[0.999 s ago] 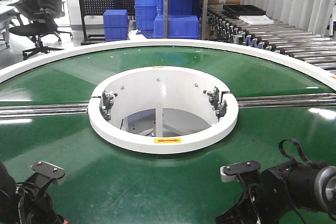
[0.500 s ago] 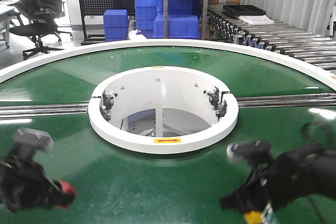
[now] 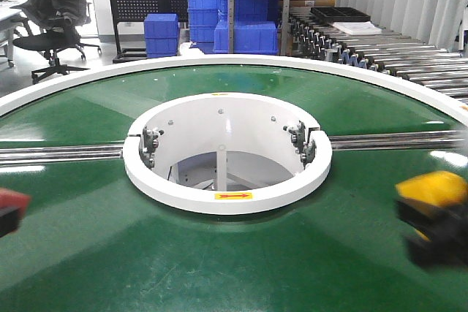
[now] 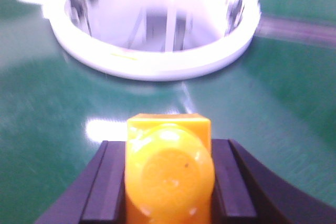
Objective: Pick red and yellow blocks into blue bin
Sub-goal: 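Lift both held blocks up off the table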
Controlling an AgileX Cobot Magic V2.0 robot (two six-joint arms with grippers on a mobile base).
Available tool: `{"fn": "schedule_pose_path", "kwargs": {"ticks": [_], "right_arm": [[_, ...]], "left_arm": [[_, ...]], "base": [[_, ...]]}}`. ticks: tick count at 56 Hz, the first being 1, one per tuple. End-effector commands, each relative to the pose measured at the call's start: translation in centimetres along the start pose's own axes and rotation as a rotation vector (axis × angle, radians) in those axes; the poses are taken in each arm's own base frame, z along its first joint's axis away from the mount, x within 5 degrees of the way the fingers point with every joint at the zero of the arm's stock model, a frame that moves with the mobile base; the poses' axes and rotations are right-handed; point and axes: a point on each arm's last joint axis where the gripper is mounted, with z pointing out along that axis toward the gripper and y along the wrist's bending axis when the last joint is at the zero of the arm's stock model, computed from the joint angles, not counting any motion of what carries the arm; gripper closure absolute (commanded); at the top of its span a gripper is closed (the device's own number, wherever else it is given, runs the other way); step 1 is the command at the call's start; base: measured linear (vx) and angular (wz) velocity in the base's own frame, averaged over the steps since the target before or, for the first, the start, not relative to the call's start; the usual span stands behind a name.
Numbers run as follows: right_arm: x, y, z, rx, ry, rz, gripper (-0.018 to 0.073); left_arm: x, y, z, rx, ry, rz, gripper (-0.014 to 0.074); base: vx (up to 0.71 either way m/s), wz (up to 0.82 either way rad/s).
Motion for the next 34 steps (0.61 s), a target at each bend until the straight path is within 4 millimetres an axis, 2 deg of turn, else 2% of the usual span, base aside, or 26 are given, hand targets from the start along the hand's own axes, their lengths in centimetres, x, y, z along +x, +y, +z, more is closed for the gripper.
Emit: {"fn": "schedule_pose_path", "kwargs": {"ticks": [1,7,14,34], "right_arm": [[-0.1,0.0,-3.4,0.009,-0.224,-0.013,0.0570],[1.3,-0.1,-5.9,0.023,-0.335,-0.033,0.0570],[1.8,-0.1,-7.5,0.038,-0.368,-0.051,0.0570],[2.0,-0.2,-7.7,0.043,-0.362,-0.058,0.0570]], "left_arm": [[-0.5,-0.1,-2.4,-0.054,-0.165,-0.013,0.0597],[0.3,-0.4,-3.7,-0.063,-0.208,-0.013,0.0597],[0.5,-0.7,-4.4,-0.056,-0.222,-0.015,0.0597],[0.5,-0.7,-4.4,-0.058,-0.227,-0.014,0.0597]], "base": [[0.00,0.00],[0.00,0.00],[0.00,0.00],[0.00,0.00]]}}
